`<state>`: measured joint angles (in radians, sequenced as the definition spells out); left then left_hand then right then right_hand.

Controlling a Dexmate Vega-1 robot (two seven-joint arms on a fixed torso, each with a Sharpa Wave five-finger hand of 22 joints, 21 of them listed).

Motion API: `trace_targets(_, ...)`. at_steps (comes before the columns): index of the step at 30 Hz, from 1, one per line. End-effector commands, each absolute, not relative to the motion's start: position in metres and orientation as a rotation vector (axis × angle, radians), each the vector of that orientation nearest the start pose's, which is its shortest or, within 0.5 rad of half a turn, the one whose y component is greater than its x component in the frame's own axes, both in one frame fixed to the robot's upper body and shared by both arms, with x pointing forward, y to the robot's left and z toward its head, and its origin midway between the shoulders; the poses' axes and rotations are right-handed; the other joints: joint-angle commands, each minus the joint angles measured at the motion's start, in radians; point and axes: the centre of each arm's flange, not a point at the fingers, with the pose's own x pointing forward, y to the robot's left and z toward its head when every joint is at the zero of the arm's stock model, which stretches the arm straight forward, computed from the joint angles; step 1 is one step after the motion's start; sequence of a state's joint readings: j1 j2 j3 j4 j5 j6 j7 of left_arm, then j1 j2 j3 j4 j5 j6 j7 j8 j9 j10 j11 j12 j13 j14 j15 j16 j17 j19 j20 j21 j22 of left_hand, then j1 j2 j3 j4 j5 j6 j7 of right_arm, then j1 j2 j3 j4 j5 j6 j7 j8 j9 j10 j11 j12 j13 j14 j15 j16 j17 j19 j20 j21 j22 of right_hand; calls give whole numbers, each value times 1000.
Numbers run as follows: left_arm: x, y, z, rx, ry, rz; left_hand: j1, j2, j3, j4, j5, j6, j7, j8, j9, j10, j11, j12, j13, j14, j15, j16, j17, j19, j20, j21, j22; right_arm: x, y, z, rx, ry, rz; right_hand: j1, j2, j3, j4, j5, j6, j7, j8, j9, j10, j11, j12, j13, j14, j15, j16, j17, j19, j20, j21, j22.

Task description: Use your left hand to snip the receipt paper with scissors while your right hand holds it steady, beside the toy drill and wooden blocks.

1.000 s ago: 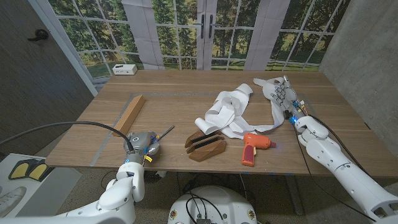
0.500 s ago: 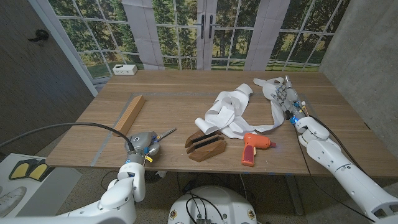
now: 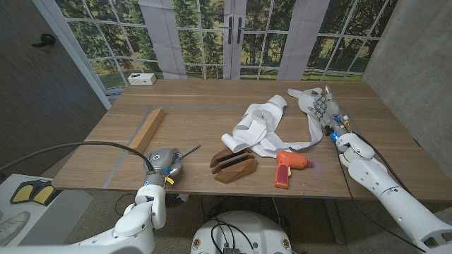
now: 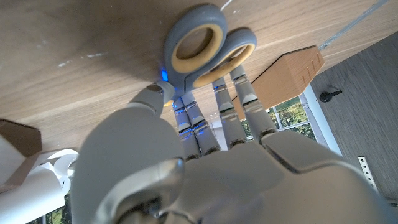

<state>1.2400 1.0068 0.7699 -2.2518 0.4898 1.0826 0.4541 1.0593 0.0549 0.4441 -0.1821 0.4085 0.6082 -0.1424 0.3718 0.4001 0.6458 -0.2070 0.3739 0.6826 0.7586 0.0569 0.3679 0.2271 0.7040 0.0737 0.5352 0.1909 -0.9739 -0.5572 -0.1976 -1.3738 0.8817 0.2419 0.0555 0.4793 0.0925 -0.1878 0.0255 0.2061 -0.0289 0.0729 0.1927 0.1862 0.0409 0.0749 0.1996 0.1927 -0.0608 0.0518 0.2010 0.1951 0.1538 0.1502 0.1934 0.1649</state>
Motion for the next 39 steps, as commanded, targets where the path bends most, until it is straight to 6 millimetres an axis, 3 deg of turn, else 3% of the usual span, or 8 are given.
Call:
trace_targets(1, 472, 262, -185, 1319, -165, 306, 89, 0, -31, 4, -14, 67, 4, 17, 46, 42, 0, 100, 99, 232, -296, 144, 246, 260, -215, 104, 36, 630, -372, -51, 301, -561, 125, -5, 4, 2, -2, -3, -6, 4, -2, 3, -3, -6, -2, 4, 1, -6, 3, 3, 4, 9, 4, 4)
trace_targets(9, 472, 260, -187, 1333, -176, 340, 177, 15, -44, 5, -26, 144, 23, 54, 113, 92, 5, 207, 201, 252, -296, 149, 327, 213, -237, 177, 69, 630, -374, -53, 311, -561, 124, -5, 4, 2, -3, -3, -6, 4, -1, 3, -6, -4, -3, 4, 2, -5, 3, 3, 8, 9, 4, 4)
trace_targets(13, 472, 257, -190, 1361, -172, 356, 207, 12, -48, 7, -38, 206, 18, 96, 152, 88, 4, 212, 213, 240, -296, 128, 347, 154, -225, 204, 83, 630, -375, -54, 317, -560, 126, -5, 4, 3, -4, -3, -6, 4, -1, 3, -5, -4, -2, 4, 2, -6, 3, 3, 11, 8, 5, 4)
trace_targets(17, 472, 255, -191, 1394, -166, 367, 214, 9, -51, 7, -42, 205, 22, 105, 167, 89, 4, 211, 212, 237, -296, 120, 353, 140, -228, 216, 87, 630, -377, -54, 318, -561, 126, -5, 4, 3, -4, -3, -7, 4, -1, 3, -6, -5, -2, 4, 3, -6, 4, 3, 16, 9, 6, 4)
trace_targets(26, 472, 254, -197, 1444, -166, 393, 284, -18, -56, 1, -30, 192, -5, 137, 222, 68, 1, 208, 235, 224, -297, 92, 373, 102, -236, 272, 103, 627, -381, -52, 339, -567, 131, -3, 5, 5, -7, -3, -10, 4, -1, 3, -10, -5, -3, 4, 6, -6, 5, 3, 28, 9, 8, 4)
trace_targets(32, 473, 254, -201, 1440, -171, 392, 307, -28, -66, 9, -7, 211, -18, 185, 275, 63, 1, 215, 264, 238, -296, 79, 391, 86, -242, 324, 111, 627, -383, -55, 350, -564, 129, -4, 5, 5, -7, -3, -10, 3, -1, 3, -10, -6, -3, 4, 7, -7, 5, 3, 32, 9, 8, 4)
trace_targets(36, 473, 255, -201, 1432, -177, 396, 311, -44, -78, 19, 47, 150, -26, 262, 413, 50, -2, 221, 318, 265, -295, 49, 431, 58, -245, 409, 94, 627, -382, -54, 350, -566, 130, -4, 5, 6, -8, -3, -13, -1, -2, 3, -10, -5, -3, 4, 6, -8, 5, 3, 32, 11, 7, 4)
trace_targets(39, 473, 256, -200, 1431, -189, 393, 307, -47, -79, 22, 64, 135, -34, 275, 437, 45, -1, 226, 339, 275, -295, 40, 446, 48, -241, 433, 80, 627, -381, -54, 350, -566, 129, -4, 5, 6, -8, -3, -14, -2, -2, 3, -10, -7, -3, 4, 7, -8, 5, 3, 31, 12, 6, 4)
